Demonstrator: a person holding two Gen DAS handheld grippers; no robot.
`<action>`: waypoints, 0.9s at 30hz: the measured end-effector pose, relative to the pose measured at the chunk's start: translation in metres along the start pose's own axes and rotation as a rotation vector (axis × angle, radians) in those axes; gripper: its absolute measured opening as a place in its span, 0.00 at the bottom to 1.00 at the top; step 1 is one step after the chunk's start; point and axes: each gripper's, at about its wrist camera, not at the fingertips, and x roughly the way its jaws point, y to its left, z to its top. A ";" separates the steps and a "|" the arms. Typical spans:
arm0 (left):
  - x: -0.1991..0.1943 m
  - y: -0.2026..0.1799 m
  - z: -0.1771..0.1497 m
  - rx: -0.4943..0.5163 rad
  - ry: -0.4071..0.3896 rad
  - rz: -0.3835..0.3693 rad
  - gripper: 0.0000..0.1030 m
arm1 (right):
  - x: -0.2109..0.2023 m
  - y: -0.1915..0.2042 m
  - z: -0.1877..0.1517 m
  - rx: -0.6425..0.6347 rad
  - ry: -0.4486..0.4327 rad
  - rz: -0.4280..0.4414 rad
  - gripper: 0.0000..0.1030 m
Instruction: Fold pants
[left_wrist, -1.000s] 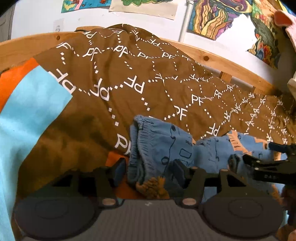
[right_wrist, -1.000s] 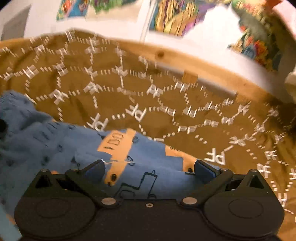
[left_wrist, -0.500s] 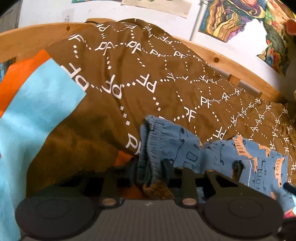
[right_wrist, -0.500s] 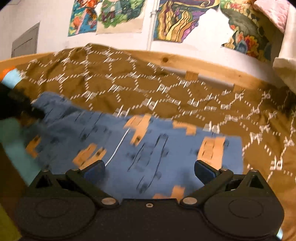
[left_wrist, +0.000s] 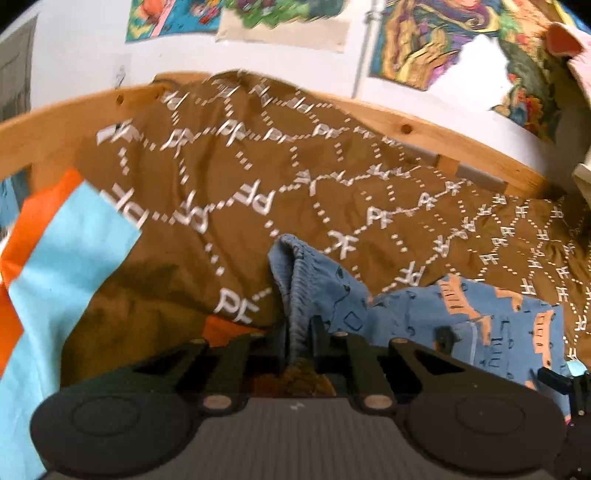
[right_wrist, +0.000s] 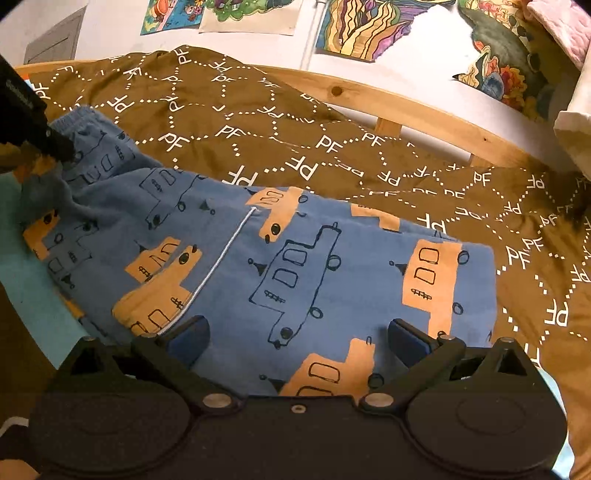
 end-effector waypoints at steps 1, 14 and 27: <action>-0.003 -0.004 0.001 0.011 -0.009 -0.007 0.13 | 0.000 0.001 0.000 0.000 -0.002 -0.001 0.99; -0.033 -0.106 0.023 0.212 -0.081 -0.225 0.12 | -0.036 -0.051 0.006 -0.002 -0.086 0.075 0.99; 0.043 -0.260 -0.048 0.587 0.014 -0.464 0.24 | -0.071 -0.186 0.014 -0.369 0.185 0.087 0.99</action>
